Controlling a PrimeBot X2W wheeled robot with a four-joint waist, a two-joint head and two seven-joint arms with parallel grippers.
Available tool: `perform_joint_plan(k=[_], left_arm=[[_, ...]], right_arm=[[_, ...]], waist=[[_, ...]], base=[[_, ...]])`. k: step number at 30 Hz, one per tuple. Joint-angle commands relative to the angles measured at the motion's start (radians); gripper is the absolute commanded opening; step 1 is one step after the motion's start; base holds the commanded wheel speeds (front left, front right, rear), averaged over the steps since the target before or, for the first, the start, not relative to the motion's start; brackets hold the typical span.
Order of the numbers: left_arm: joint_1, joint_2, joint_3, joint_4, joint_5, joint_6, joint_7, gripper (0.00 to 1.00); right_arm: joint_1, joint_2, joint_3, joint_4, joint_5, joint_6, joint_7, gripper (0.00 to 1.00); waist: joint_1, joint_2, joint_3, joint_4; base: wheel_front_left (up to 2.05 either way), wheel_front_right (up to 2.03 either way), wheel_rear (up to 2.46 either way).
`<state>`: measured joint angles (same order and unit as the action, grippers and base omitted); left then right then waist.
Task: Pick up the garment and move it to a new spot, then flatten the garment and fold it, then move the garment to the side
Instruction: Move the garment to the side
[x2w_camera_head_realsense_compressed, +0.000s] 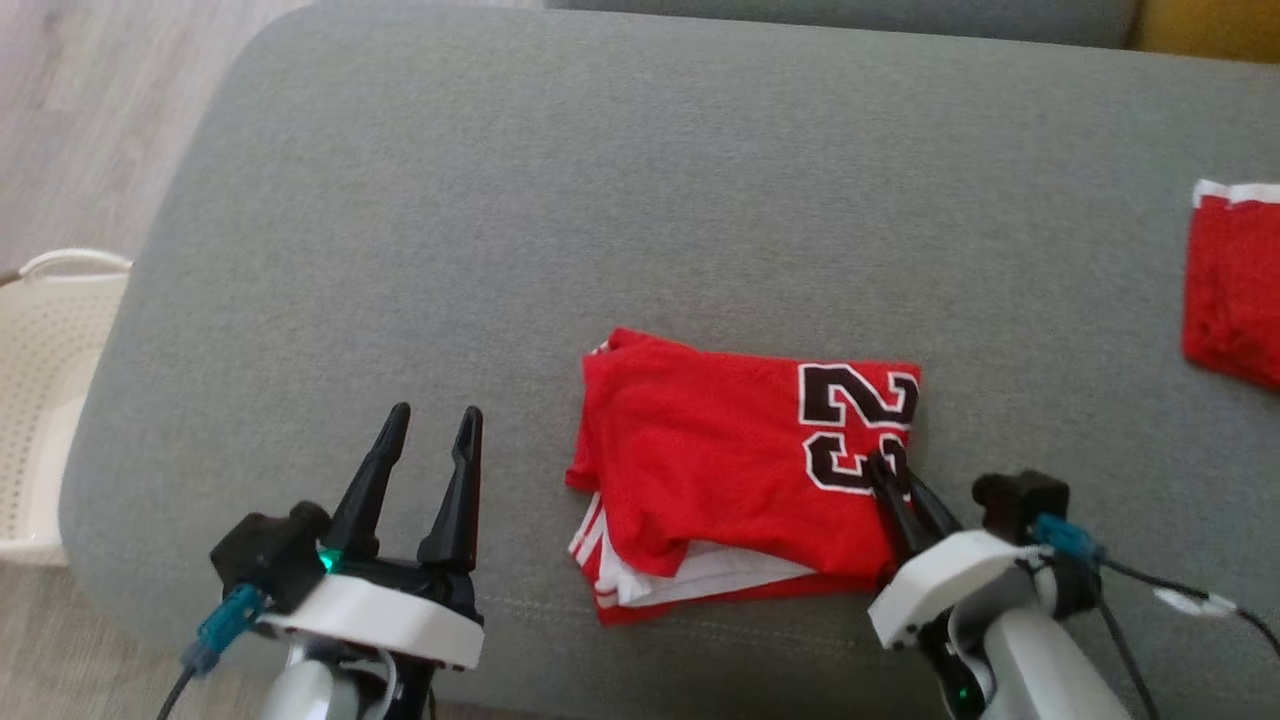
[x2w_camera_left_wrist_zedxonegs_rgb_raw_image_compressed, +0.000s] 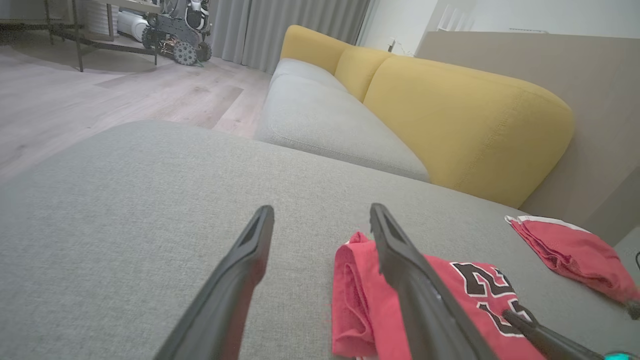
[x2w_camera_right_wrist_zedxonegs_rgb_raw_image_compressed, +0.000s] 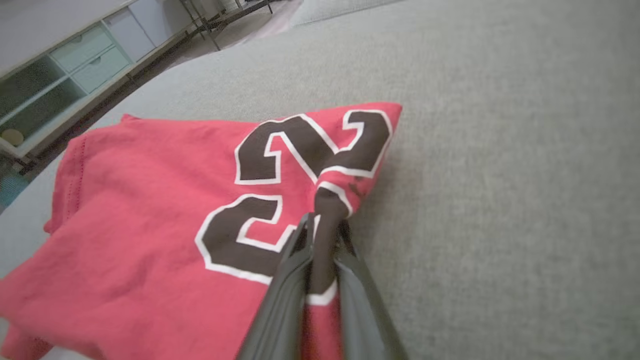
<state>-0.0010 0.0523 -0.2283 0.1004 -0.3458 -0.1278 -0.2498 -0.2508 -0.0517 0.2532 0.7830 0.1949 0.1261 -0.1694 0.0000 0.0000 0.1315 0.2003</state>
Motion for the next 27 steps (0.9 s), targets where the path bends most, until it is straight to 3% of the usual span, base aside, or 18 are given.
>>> perform_joint_plan(k=[1,8,17,22,27], left_arm=[[-0.035,-0.002,0.028,-0.035,-0.003,-0.003,-0.012,1.00],[-0.058,-0.002,0.007,-0.072,-0.007,-0.003,-0.012,1.00],[-0.136,0.013,-0.033,-0.109,0.007,-0.003,-0.012,1.00],[-0.192,0.049,-0.059,-0.125,0.008,-0.003,-0.012,1.00],[-0.244,0.102,-0.080,-0.136,0.009,-0.003,-0.012,1.00]], right_arm=[[-0.048,-0.009,0.016,-0.031,-0.039,0.005,-0.018,0.00],[-0.143,-0.111,0.025,-0.137,-0.148,0.005,0.028,0.00],[-0.286,-0.276,0.042,-0.269,-0.088,0.005,0.159,0.00],[-0.365,-0.349,-0.023,-0.277,-0.053,0.005,0.201,0.00],[-0.438,-0.375,-0.145,-0.249,-0.073,0.005,0.223,0.00]], waist=[[0.0000,0.0000,-0.006,-0.022],[0.0000,0.0000,0.010,-0.117],[0.0000,0.0000,0.098,-0.245],[0.0000,0.0000,0.170,-0.313],[0.0000,0.0000,0.259,-0.369]], base=[[0.00,0.00,0.00],[0.00,0.00,0.00],[0.00,0.00,0.00],[0.00,0.00,0.00],[0.00,0.00,0.00]])
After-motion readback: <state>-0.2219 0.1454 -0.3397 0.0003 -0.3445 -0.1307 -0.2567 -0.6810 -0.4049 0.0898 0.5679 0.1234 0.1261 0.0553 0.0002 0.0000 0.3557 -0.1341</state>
